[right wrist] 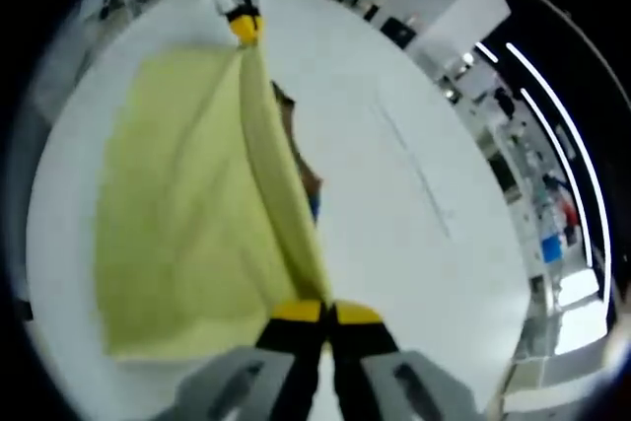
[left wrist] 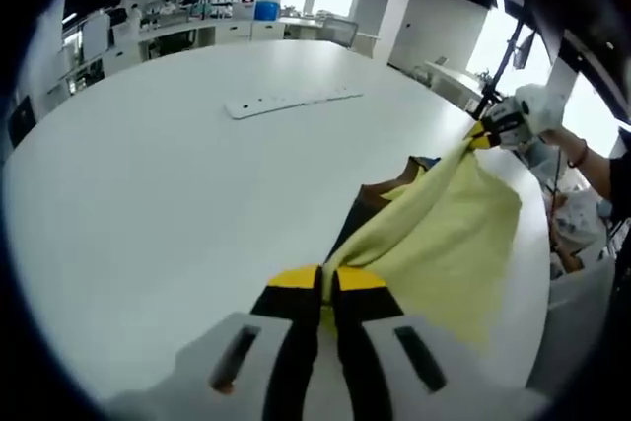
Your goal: Fold the garment on the visible template until the final outline fits inside the template.
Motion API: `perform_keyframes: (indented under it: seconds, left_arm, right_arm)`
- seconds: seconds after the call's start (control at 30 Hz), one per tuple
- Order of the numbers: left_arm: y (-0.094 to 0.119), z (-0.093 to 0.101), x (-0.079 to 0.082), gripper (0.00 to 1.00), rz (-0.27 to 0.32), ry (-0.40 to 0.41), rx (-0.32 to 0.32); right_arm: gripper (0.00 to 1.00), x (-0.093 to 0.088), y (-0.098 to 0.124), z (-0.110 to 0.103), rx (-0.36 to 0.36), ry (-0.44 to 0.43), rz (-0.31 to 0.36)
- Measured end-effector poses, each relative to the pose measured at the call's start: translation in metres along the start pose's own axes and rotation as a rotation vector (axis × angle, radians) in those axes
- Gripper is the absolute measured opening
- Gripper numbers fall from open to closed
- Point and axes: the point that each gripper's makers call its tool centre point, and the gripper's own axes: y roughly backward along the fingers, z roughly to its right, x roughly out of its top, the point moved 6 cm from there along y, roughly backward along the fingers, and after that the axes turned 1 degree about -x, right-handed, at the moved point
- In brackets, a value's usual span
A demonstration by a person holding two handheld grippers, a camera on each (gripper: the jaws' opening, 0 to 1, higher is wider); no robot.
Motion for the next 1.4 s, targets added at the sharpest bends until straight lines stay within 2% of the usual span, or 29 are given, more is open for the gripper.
perform_keyframes:
  seconds: [0.17, 0.37, 0.6, 0.63, 0.7, 0.77, 0.9, 1.03, 1.1, 1.17, 1.23, 1.3, 1.4]
  left_arm:
    - [-0.007, -0.005, -0.008, 0.03, -0.003, 0.017, 0.015]
    - [-0.011, -0.007, -0.012, 0.05, -0.002, -0.013, 0.036]
    - [-0.008, 0.000, -0.014, 0.07, -0.003, -0.031, 0.048]
    - [-0.008, 0.000, -0.014, 0.08, -0.005, -0.038, 0.048]
    - [-0.006, -0.002, -0.013, 0.10, -0.008, -0.060, 0.060]
    - [-0.002, -0.001, -0.012, 0.13, -0.002, -0.086, 0.071]
    - [0.008, -0.008, -0.003, 0.22, 0.039, -0.160, 0.106]
    - [0.017, 0.003, 0.003, 0.22, 0.075, -0.213, 0.087]
    - [0.017, 0.010, 0.004, 0.22, 0.063, -0.255, 0.071]
    - [0.015, 0.015, 0.001, 0.21, 0.023, -0.310, 0.047]
    - [0.011, 0.013, -0.004, 0.18, -0.021, -0.359, 0.037]
    - [0.007, 0.005, -0.010, 0.17, -0.065, -0.411, 0.054]
    - [0.001, -0.003, -0.014, 0.16, -0.080, -0.432, 0.062]
  right_arm:
    - [0.00, -0.004, -0.012, -0.003, 0.015, 0.010, -0.017]
    - [0.00, -0.008, -0.018, -0.004, 0.048, -0.017, -0.017]
    - [0.00, -0.012, -0.022, -0.001, 0.077, -0.119, 0.013]
    - [0.00, -0.012, -0.021, -0.001, 0.077, -0.168, 0.027]
    - [0.04, -0.013, -0.020, 0.004, 0.066, -0.248, 0.051]
    - [0.08, -0.011, -0.012, 0.009, 0.044, -0.286, 0.091]
    - [0.20, -0.012, -0.002, 0.015, 0.033, -0.326, 0.130]
    - [0.28, -0.005, 0.003, 0.009, 0.059, -0.337, 0.188]
    - [0.27, -0.003, 0.002, 0.006, 0.079, -0.317, 0.188]
    - [0.27, -0.004, -0.005, 0.002, 0.089, -0.275, 0.160]
    - [0.26, -0.006, -0.009, -0.002, 0.094, -0.239, 0.132]
    - [0.24, -0.005, -0.014, -0.006, 0.100, -0.234, 0.122]
    - [0.22, -0.008, -0.018, -0.003, 0.105, -0.254, 0.115]
